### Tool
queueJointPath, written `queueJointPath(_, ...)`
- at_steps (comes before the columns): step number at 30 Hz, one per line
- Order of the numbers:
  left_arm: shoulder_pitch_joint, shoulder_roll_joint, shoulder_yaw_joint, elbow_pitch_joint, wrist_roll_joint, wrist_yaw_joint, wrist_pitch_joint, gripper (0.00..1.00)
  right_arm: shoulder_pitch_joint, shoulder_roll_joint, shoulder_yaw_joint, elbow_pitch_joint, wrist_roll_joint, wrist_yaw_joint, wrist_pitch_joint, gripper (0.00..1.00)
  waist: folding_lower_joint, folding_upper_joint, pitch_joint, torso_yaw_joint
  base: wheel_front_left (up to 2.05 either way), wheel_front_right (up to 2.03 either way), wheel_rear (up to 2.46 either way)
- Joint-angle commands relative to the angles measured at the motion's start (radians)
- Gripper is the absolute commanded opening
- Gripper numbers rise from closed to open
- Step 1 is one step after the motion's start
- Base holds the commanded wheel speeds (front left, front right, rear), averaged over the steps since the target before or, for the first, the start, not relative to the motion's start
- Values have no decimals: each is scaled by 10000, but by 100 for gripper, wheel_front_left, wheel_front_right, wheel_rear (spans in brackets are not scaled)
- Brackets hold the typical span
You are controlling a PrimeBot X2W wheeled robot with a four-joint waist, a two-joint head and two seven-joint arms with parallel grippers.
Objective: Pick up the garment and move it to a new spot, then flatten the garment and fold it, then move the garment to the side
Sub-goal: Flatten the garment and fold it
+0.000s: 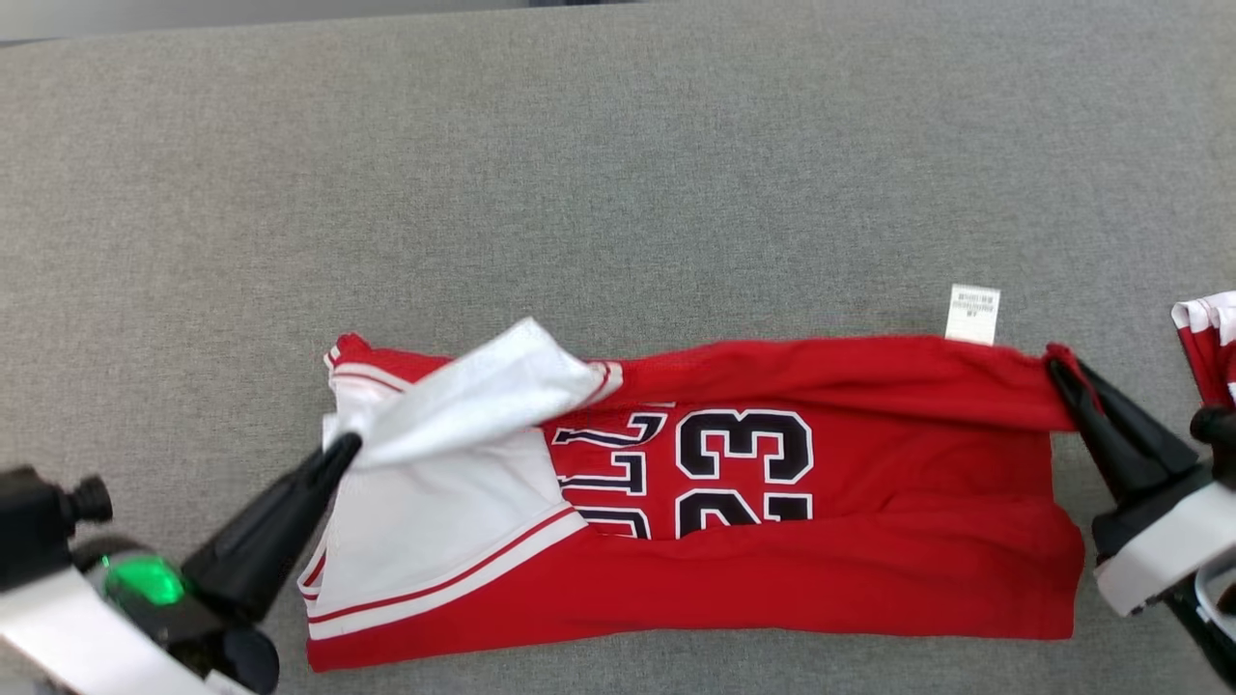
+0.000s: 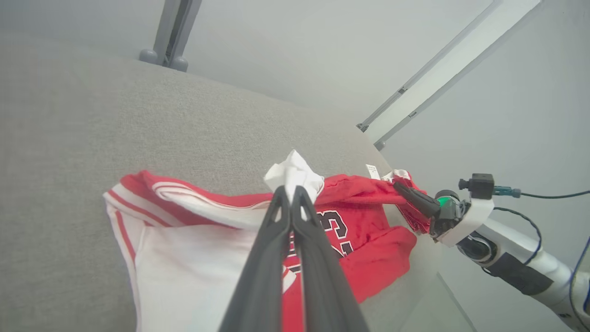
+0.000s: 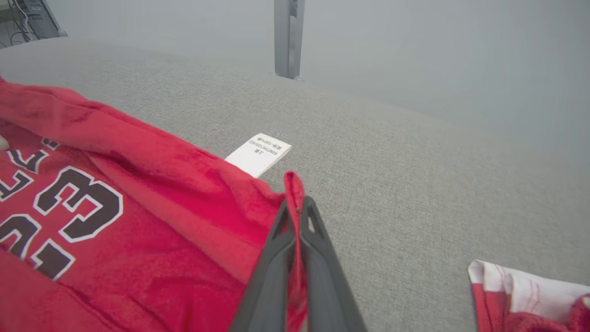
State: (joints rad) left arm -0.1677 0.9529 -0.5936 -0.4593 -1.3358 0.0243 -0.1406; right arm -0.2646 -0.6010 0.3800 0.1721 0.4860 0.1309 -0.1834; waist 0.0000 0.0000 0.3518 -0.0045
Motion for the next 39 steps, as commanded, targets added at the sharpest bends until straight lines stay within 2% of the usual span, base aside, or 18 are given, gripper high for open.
queueJointPath(1,327,-1,39,-94,-187,0,-195,0,216,58,-65,-17,-65,-4,-104,0,0,0,-49,3,0,0,0)
queueJointPath(6,1195,-178,-172,7,-752,-270,-469,0,879,342,-378,90,-75,-4,-228,0,0,0,-101,104,0,0,0)
queueJointPath(11,1411,-559,-406,596,-1331,-650,-358,0,1430,680,-697,133,-64,-4,-147,0,0,0,-113,191,0,0,0)
queueJointPath(12,1354,-726,-515,907,-1476,-766,-231,0,1624,840,-795,219,90,-4,-4,6,0,0,-155,218,0,0,0)
queueJointPath(14,1238,-916,-609,1215,-1681,-874,-99,0,1819,1054,-948,257,373,-4,208,79,0,0,-211,232,0,0,0)
queueJointPath(15,1193,-974,-651,1378,-1713,-876,-28,7,1898,1116,-1032,224,446,-4,252,100,0,0,-249,237,0,0,0)
queueJointPath(16,1142,-1037,-684,1523,-1715,-902,8,35,1999,1239,-1122,177,632,-4,316,100,0,0,-278,233,0,0,0)
queueJointPath(17,1102,-1157,-694,1648,-1781,-933,-5,80,2144,1369,-1264,135,770,-4,331,100,0,0,-323,246,0,0,0)
queueJointPath(18,1083,-1221,-728,1768,-1800,-948,23,100,2289,1469,-1375,63,884,-4,356,100,0,0,-363,252,0,0,0)
queueJointPath(23,900,-1392,-671,2128,-1515,-808,-199,100,2763,1919,-1895,-607,1388,-4,111,100,0,0,-510,221,0,0,0)
queueJointPath(28,639,-1551,-294,2361,-1001,-254,-699,100,2975,2485,-2519,-1498,1243,-4,-233,100,0,0,-699,55,0,0,0)
queueJointPath(30,449,-1592,-180,2460,-513,250,-860,100,2844,2880,-3111,-1634,867,-6,-332,100,0,0,-794,-7,0,0,0)
queueJointPath(35,-191,-2409,698,2682,793,1846,-1185,100,2254,4132,-4199,-1930,-24,-3,-353,100,0,0,-1060,-87,0,0,0)
queueJointPath(39,-668,-3092,1115,2837,2306,2588,-1226,100,1762,4662,-4441,-1916,-763,-3,-103,100,0,0,-1260,-65,0,0,0)
